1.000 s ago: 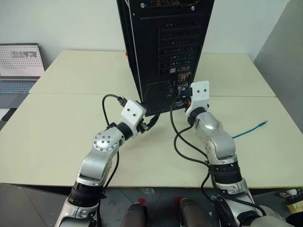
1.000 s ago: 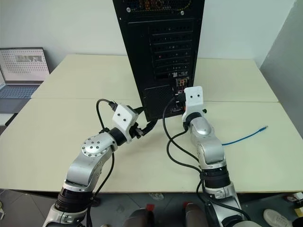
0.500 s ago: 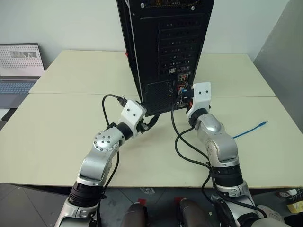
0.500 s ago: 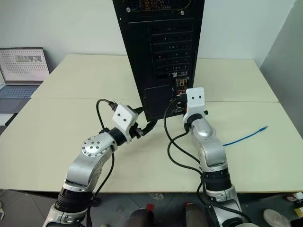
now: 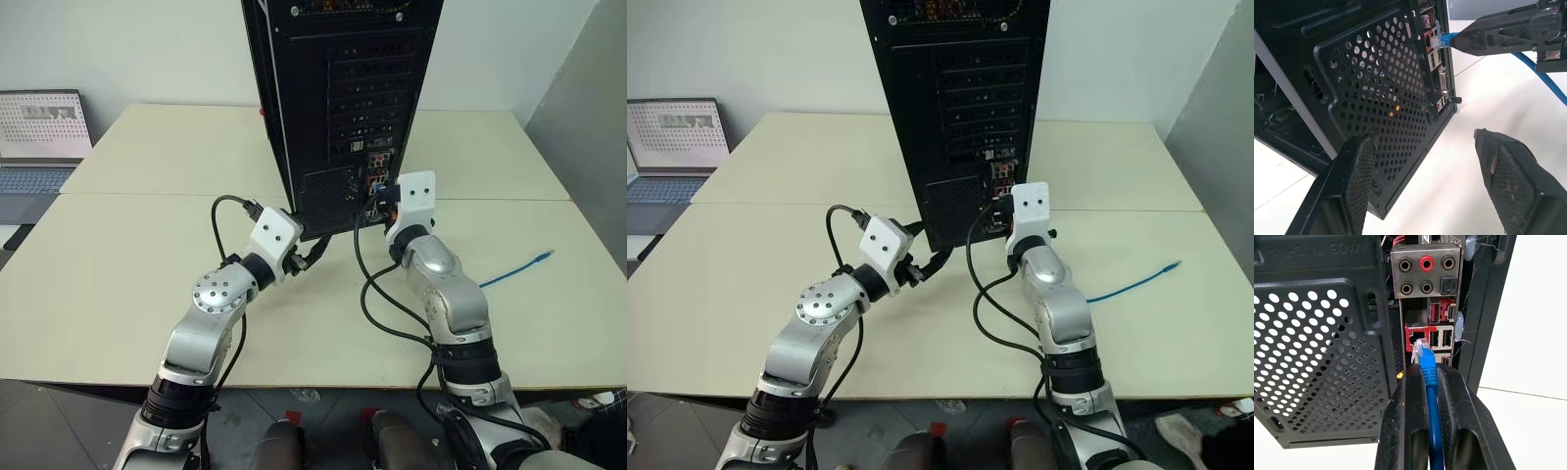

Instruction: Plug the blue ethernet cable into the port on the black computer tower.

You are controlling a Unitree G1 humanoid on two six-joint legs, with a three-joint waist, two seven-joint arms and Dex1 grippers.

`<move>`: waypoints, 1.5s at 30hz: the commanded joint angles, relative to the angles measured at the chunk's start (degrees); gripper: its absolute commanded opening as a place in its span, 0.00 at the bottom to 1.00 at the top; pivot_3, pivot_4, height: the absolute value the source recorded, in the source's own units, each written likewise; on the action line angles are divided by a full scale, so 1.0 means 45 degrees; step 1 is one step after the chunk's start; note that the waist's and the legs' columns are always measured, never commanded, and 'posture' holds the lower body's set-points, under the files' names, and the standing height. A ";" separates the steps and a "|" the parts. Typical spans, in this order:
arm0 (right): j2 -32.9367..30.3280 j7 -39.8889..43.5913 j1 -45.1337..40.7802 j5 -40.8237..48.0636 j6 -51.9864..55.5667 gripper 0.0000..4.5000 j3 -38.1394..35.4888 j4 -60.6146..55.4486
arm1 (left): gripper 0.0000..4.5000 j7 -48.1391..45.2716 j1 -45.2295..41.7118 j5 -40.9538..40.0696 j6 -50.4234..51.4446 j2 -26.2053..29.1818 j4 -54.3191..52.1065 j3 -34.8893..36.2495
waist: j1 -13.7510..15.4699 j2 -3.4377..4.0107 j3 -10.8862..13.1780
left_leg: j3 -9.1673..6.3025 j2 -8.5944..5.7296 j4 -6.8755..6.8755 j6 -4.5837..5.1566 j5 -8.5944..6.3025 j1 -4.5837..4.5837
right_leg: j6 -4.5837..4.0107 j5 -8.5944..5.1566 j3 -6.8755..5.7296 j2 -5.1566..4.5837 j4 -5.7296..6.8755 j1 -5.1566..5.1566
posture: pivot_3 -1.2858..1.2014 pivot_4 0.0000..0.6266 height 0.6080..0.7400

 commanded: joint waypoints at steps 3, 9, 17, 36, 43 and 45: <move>0.0064 -0.0012 -0.0504 0.0009 -0.0467 0.00 -0.0131 -0.0088 | 0.74 0.0011 -0.0103 0.0024 -0.0216 0.0074 -0.0466 0.0184 | 0.0000 0.0000 0.0000 | 0.0000 0.0000 0.0000 0.0000 0.0000 0.0000 | 0.0000 0.0000 0.0001 0.0000 0.0000 0.0000 | 0.52 0.24 1.00; 0.0058 -0.0009 -0.0601 0.0032 -0.0591 0.00 -0.0154 0.0060 | 0.74 0.0022 -0.0094 0.0027 -0.0219 0.0065 -0.0471 0.0179 | -0.0001 0.0000 0.0000 | 0.0002 0.0000 0.0000 0.0000 0.0000 0.0000 | 0.0000 0.0000 0.0003 0.0000 0.0000 -0.0001 | 0.52 0.24 1.00; 0.0048 -0.0027 -0.0676 0.0018 -0.0641 0.00 -0.0158 0.0181 | 0.74 0.0025 -0.0077 0.0035 -0.0234 0.0071 -0.0469 0.0179 | 0.0000 0.0000 0.0000 | 0.0000 0.0000 -0.0001 0.0000 0.0000 0.0000 | 0.0000 0.0000 0.0001 0.0000 0.0000 -0.0001 | 0.52 0.24 1.00; 0.0434 -0.0251 -0.1372 -0.0172 -0.1131 0.00 0.0127 0.1291 | 0.74 -0.0550 0.0004 -0.0702 -0.0201 -0.0094 -0.0873 0.0204 | -0.0081 0.0001 0.0000 | 0.0003 0.0004 -0.0002 0.0000 0.0000 0.0005 | 0.0000 0.0000 0.0003 0.0002 0.0004 -0.0002 | 0.52 0.24 1.00; 0.0374 -0.0214 -0.1525 -0.0207 -0.1421 0.00 0.0154 0.1728 | 0.74 -0.0653 -0.0074 -0.1570 -0.0117 -0.0415 -0.1192 0.0459 | -0.0153 0.0001 0.0000 | 0.0005 0.0011 -0.0002 0.0000 0.0000 0.0010 | -0.0001 0.0000 0.0006 0.0007 0.0009 -0.0002 | 0.52 0.24 1.00; 0.0367 -0.0215 -0.1556 -0.0222 -0.1479 0.00 0.0149 0.1817 | 0.74 -0.0635 -0.0101 -0.1693 -0.0075 -0.0417 -0.1225 0.0485 | -0.0169 0.0001 0.0000 | 0.0004 0.0014 -0.0002 0.0000 0.0000 0.0010 | 0.0000 0.0000 0.0006 0.0010 0.0010 -0.0002 | 0.52 0.24 1.00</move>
